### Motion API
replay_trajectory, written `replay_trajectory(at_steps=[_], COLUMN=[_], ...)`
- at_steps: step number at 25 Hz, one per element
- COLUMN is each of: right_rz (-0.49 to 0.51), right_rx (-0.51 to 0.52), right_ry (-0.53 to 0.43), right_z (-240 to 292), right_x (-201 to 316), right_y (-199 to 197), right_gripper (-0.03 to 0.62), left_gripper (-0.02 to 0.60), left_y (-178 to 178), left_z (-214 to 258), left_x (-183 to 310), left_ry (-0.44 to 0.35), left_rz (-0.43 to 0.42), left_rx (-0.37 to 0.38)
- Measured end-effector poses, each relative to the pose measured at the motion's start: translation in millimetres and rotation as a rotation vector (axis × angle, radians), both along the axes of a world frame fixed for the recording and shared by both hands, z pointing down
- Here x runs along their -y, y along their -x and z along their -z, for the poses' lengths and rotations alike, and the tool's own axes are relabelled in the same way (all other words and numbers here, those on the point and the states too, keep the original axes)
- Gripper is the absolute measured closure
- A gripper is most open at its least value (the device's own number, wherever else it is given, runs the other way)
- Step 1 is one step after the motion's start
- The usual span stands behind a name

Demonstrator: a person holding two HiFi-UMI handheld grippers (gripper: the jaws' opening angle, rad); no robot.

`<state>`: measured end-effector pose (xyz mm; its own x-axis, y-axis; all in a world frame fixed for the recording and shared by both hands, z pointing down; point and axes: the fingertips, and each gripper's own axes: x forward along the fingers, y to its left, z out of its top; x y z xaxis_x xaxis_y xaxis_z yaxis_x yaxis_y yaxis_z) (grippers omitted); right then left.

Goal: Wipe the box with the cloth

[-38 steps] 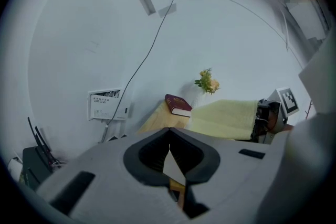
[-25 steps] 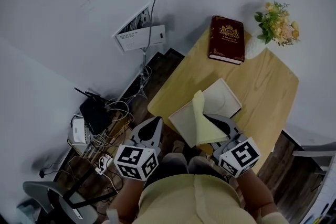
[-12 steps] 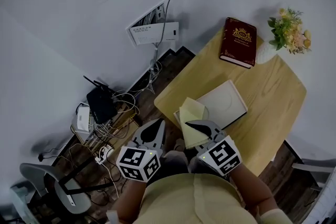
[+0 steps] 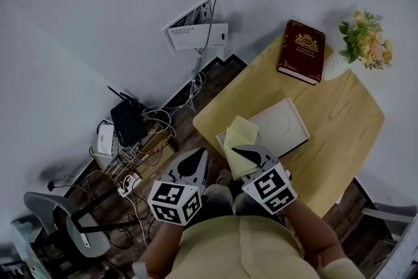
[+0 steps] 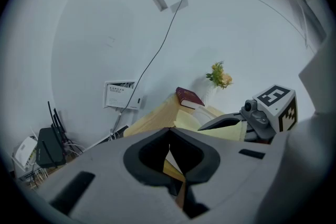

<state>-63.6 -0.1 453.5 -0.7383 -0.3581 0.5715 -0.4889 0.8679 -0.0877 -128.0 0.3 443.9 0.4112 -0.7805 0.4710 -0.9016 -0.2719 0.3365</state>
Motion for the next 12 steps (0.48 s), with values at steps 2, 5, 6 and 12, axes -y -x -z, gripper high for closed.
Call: replay_trajectory(at_steps=[2, 5, 6, 12], right_rz=[-0.006, -0.023, -0.029, -0.081], right_rx=[-0.002, -0.012, -0.015, -0.028], right_ry=[0.004, 0.001, 0.0, -0.011], right_z=[0, 0, 0, 3], right_x=[2, 4, 5, 14], right_y=[-4, -11, -14, -36], right_gripper=[0.562, 0.562, 0.563, 0.562], left_gripper=[0.561, 0.561, 0.561, 0.561], left_y=[-3, -7, -8, -20], left_z=[0, 0, 0, 1], left_x=[-1, -2, -2, 4], left_ry=[0.0, 0.002, 0.003, -0.002], left_rz=[0.0, -0.002, -0.004, -0.025], left_rx=[-0.004, -0.003, 0.0, 0.006])
